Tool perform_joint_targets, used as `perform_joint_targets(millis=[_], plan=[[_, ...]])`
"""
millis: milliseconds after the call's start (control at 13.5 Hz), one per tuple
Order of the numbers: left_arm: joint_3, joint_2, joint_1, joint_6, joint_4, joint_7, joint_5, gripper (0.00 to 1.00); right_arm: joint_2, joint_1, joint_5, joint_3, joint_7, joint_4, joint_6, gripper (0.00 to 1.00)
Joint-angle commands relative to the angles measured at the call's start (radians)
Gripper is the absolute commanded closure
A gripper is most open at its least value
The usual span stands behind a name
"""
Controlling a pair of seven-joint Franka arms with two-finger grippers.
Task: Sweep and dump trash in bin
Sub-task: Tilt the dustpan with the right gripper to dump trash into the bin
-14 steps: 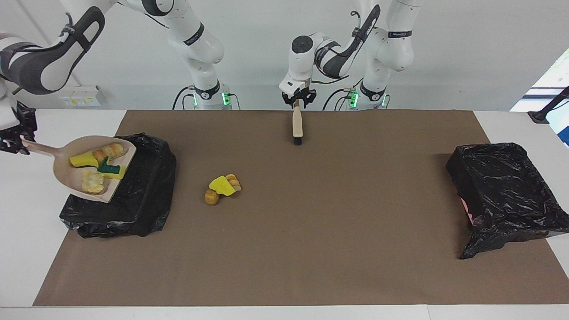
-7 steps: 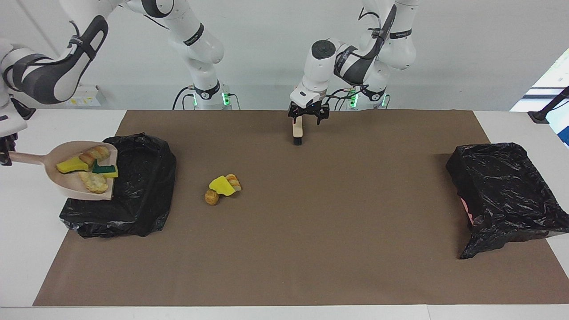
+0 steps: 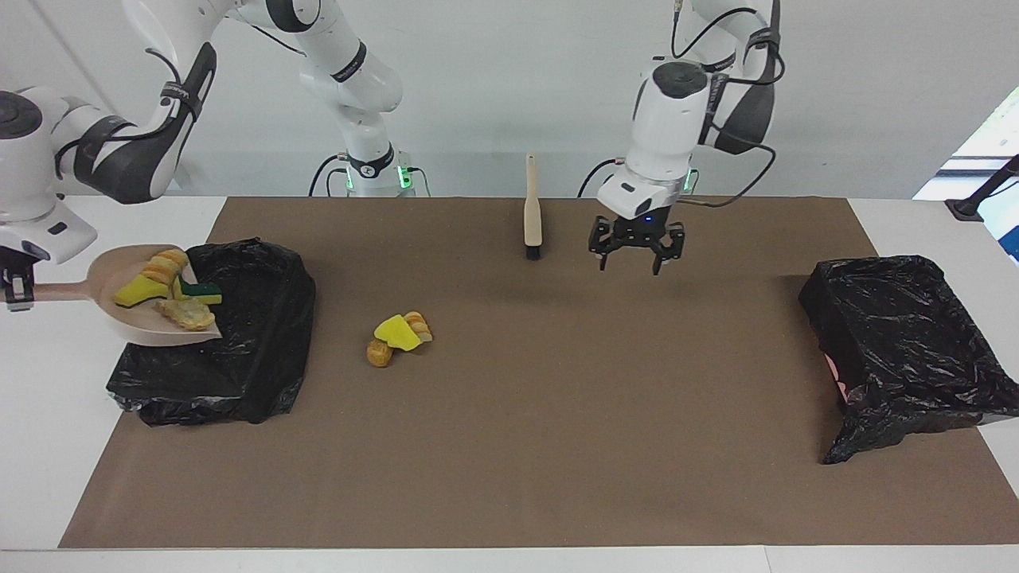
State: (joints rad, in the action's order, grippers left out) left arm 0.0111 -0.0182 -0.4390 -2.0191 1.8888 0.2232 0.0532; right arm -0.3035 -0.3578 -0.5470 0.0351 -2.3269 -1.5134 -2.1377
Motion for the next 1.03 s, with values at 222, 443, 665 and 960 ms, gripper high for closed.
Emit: perform_joint_targets(millis=[222, 443, 665, 960], plan=[[-0.013, -0.022, 0.241, 0.302, -0.250, -0.254, -0.022, 0.00, 0.026, 0.025, -0.080, 0.000, 0.062, -0.033, -0.051, 1.00], [-0.010, -0.025, 0.289, 0.509, -0.353, -0.294, -0.052, 0.00, 0.060, 0.043, -0.149, 0.000, 0.155, -0.051, -0.038, 1.00], [-0.006, -0.014, 0.292, 0.527, -0.373, -0.301, -0.062, 0.00, 0.082, 0.062, -0.177, 0.002, 0.198, -0.051, 0.025, 1.00], [-0.005, 0.026, 0.315, 0.580, -0.436, -0.317, -0.078, 0.00, 0.142, 0.112, -0.310, 0.002, 0.330, -0.077, 0.074, 1.00]])
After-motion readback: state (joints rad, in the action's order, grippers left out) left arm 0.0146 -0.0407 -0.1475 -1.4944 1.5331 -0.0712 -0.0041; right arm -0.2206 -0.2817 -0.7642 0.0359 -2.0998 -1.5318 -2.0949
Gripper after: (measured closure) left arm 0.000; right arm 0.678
